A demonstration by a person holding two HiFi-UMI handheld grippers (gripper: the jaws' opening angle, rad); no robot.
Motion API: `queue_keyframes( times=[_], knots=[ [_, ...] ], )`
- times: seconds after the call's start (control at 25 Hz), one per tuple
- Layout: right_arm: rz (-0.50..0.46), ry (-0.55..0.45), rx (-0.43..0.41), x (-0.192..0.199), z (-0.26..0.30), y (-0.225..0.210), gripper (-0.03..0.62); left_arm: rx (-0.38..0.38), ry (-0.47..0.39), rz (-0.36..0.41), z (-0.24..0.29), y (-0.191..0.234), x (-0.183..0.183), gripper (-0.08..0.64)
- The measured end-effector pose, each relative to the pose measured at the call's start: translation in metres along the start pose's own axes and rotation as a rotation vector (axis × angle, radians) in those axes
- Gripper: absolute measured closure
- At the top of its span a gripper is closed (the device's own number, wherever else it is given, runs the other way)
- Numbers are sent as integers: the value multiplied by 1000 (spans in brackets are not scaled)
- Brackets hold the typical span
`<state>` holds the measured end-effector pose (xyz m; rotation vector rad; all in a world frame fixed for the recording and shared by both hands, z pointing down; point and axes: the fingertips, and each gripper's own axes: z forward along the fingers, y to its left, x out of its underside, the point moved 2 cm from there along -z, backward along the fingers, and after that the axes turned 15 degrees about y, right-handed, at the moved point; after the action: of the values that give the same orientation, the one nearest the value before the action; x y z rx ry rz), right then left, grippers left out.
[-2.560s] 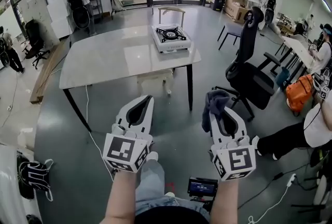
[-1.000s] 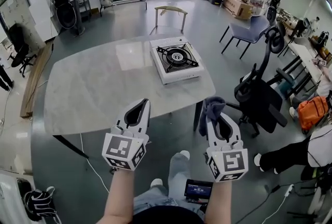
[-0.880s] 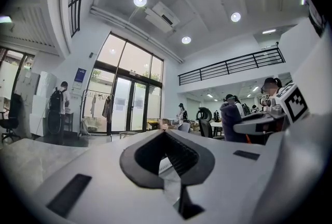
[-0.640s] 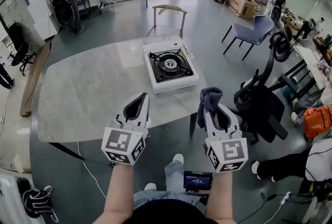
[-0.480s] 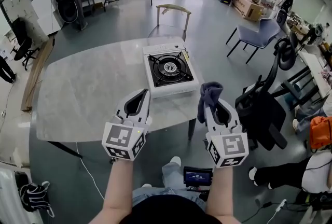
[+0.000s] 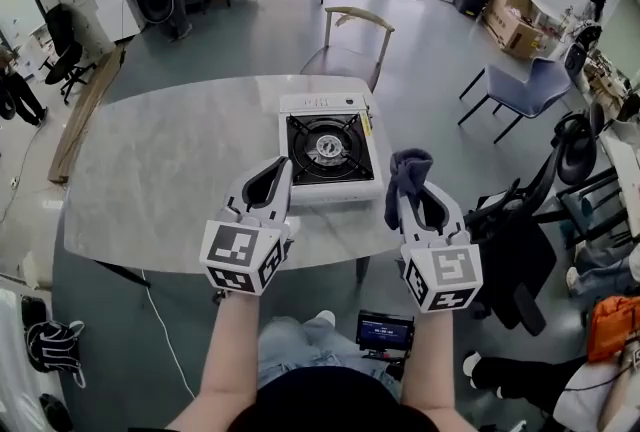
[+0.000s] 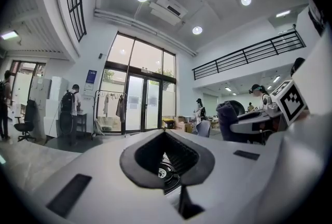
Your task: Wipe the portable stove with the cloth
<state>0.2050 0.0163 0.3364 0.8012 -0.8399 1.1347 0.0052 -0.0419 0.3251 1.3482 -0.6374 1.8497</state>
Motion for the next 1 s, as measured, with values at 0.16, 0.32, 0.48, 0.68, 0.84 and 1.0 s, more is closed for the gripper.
queue_keyframes(
  times=[0.16, 0.32, 0.48, 0.68, 0.84, 1.0],
  knots=[
    [4, 14, -30, 1, 22, -7, 500, -30, 16, -14, 13, 9, 3, 552],
    [-4, 59, -83, 10, 49, 1, 500, -57, 46, -35, 25, 22, 12, 554],
    [7, 96, -120, 12, 76, 11, 500, -65, 74, -41, 36, 39, 19, 554],
    [62, 145, -161, 10, 112, 29, 500, -68, 99, -63, 50, 72, 21, 552],
    [161, 193, -198, 14, 139, 47, 500, -59, 107, -68, 61, 95, 19, 552],
    [229, 254, -206, 28, 163, 62, 500, -51, 129, -88, 71, 117, 30, 552]
  ],
)
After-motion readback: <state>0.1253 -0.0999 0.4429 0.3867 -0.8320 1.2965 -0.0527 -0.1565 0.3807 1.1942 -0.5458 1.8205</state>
